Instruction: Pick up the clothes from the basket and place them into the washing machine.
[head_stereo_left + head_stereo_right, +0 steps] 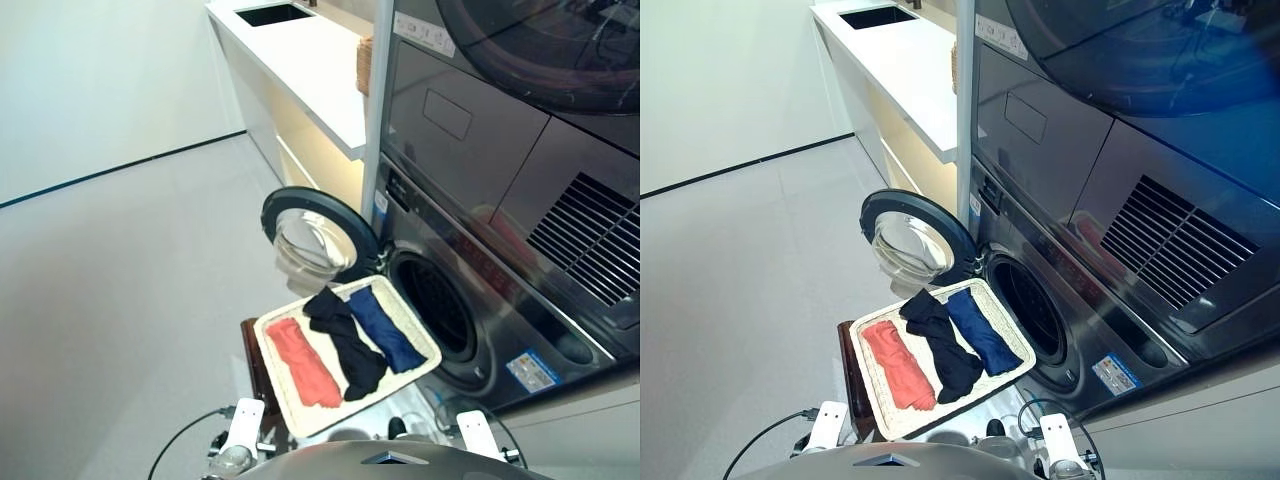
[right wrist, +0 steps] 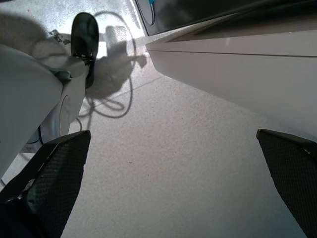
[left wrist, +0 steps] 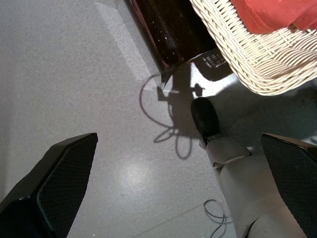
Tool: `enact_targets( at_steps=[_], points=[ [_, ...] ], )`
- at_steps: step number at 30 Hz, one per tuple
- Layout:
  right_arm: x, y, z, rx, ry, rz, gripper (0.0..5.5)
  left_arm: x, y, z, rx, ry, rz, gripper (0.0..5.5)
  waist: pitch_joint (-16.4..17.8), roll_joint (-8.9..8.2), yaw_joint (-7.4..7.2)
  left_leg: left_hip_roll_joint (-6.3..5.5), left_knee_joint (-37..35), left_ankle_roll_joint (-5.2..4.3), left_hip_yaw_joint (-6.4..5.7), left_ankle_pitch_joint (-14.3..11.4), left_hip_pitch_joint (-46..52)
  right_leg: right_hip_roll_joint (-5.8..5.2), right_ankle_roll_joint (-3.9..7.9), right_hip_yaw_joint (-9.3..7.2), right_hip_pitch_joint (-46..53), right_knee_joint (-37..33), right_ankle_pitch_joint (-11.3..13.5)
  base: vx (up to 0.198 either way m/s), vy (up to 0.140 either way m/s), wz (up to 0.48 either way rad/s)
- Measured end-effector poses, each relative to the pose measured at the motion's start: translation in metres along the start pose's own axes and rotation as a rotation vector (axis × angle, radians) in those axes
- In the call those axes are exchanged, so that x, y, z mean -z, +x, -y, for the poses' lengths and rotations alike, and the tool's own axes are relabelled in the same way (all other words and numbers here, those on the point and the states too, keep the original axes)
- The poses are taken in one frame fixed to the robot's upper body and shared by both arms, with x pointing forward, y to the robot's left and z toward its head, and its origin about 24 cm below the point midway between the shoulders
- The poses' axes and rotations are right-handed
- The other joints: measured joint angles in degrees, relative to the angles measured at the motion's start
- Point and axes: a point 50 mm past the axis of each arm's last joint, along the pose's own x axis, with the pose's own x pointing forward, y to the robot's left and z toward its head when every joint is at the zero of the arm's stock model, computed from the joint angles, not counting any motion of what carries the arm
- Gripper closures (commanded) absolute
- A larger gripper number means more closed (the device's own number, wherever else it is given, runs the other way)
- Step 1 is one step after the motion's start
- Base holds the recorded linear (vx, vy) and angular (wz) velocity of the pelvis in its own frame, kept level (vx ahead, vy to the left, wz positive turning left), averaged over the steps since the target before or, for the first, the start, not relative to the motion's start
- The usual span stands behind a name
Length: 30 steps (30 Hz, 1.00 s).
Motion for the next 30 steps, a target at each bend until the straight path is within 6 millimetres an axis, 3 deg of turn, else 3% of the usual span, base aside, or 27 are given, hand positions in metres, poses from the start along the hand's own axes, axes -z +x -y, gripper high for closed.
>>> enact_targets(
  at_steps=[30],
  points=[
    [-0.0095, 0.0012, 0.0017, 0.012, 0.002, 0.026, 0.00, 0.0003, -0.0003, 0.0011, -0.010, 0.000, 0.006, 0.00, -0.1, 0.28, 0.02, 0.00, 0.0, 0.01, -0.06, 0.0, 0.1, 0.00, -0.01, -0.03, 0.1, 0.0, 0.0, 0.000, 0.000, 0.000]
  ],
)
